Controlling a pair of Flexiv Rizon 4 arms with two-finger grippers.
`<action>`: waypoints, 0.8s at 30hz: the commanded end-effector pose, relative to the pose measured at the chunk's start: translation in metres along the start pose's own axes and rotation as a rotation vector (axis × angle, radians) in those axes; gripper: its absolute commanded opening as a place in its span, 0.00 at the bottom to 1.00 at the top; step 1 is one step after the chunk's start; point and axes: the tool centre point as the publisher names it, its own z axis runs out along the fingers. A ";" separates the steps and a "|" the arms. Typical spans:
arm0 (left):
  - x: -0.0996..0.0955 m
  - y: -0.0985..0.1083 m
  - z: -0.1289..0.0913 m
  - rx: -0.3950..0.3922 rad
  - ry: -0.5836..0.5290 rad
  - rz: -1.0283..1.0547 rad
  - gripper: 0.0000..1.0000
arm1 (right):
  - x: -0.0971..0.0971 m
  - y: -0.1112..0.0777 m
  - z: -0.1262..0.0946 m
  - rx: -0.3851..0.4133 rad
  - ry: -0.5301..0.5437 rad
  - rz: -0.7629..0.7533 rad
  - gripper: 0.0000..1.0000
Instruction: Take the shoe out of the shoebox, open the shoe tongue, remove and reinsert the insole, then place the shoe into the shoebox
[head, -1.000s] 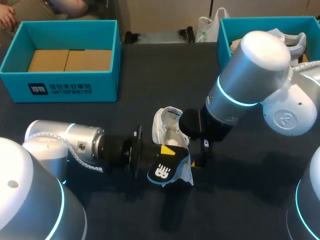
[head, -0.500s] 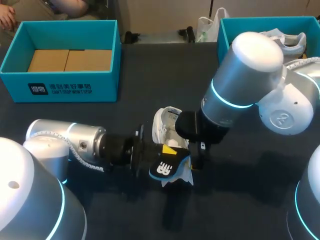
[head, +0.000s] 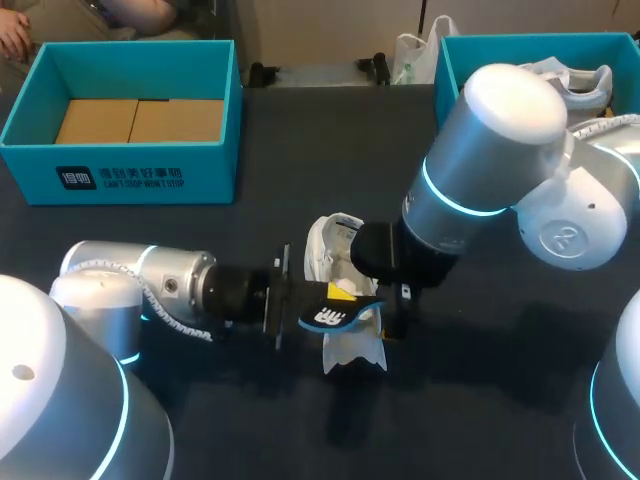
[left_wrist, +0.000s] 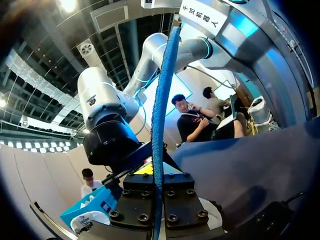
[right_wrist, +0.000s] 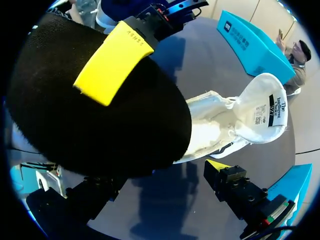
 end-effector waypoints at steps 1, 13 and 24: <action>-0.003 -0.003 0.007 0.011 0.005 -0.003 0.00 | 0.001 0.001 0.001 0.002 -0.004 0.001 1.00; 0.002 -0.018 0.005 0.006 0.024 -0.057 0.00 | 0.001 0.001 0.001 0.002 -0.004 0.001 1.00; 0.007 -0.018 0.001 -0.014 0.032 -0.072 0.00 | 0.001 0.001 0.001 0.002 -0.004 0.001 1.00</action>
